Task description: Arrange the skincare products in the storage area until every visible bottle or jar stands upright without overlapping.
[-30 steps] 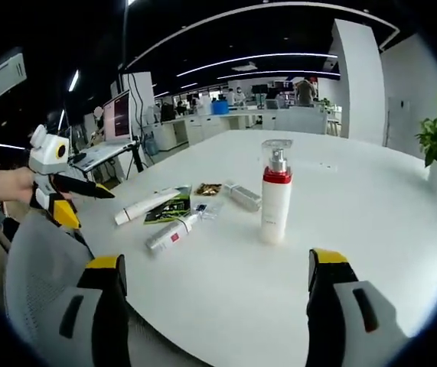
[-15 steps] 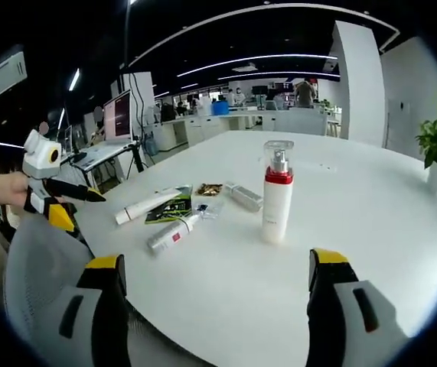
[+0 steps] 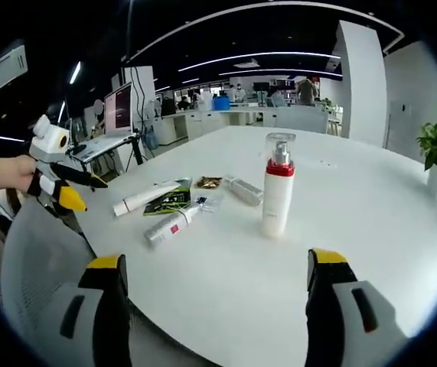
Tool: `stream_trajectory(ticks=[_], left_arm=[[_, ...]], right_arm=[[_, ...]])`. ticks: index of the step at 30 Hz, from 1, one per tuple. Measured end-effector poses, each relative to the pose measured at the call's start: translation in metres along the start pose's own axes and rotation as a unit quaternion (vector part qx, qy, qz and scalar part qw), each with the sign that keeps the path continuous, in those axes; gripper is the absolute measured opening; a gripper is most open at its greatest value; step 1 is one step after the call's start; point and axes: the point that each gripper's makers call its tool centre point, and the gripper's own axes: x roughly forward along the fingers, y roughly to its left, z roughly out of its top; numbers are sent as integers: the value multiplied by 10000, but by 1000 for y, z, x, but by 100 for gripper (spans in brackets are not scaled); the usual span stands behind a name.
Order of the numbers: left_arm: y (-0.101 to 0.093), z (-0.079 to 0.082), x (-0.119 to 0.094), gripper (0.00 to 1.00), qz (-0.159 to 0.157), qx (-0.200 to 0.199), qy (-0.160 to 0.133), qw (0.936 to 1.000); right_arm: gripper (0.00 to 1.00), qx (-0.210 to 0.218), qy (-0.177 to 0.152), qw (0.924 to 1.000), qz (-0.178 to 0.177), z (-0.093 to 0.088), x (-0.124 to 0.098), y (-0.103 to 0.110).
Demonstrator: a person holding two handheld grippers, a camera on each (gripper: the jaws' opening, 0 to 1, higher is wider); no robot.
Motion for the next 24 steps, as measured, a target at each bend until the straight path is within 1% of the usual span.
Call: stream_trajectory(ticks=[4,6,8,10,15,17,21,22,23,24], left_arm=[[9,1,6,97,31,-25,201,9998],[12,-1,10,96,7,32,331,9994],[17,-1,16,96,53,74,468,9989],[19,-1,18,95,51,69,517,9986],[38,0,31,91,225,-111,782,9966],[45,-1,33,89,313,-69,943,9950],[54,-3,41,86,348,126,1223,9918],[55,-3,41,85,348,138,1249,9915],[58,-4,43,84,399,178,1369,9896],[60,-3,44,83,426,204,1404,9890]], right_arm=[[97,0,0,10000,-10,0,0,0],[96,15,-2,10000,-15,0,0,-1],[96,36,-19,10000,-27,1,0,-2],[96,59,-26,10000,-43,1,0,-3],[96,95,-26,9999,-72,1,0,-5],[96,91,-12,9999,-65,1,1,-5],[96,73,17,9999,-75,0,1,-5],[96,71,21,9999,-78,0,1,-6],[96,72,35,9999,-85,-1,1,-6],[96,72,36,9999,-94,-1,1,-6]])
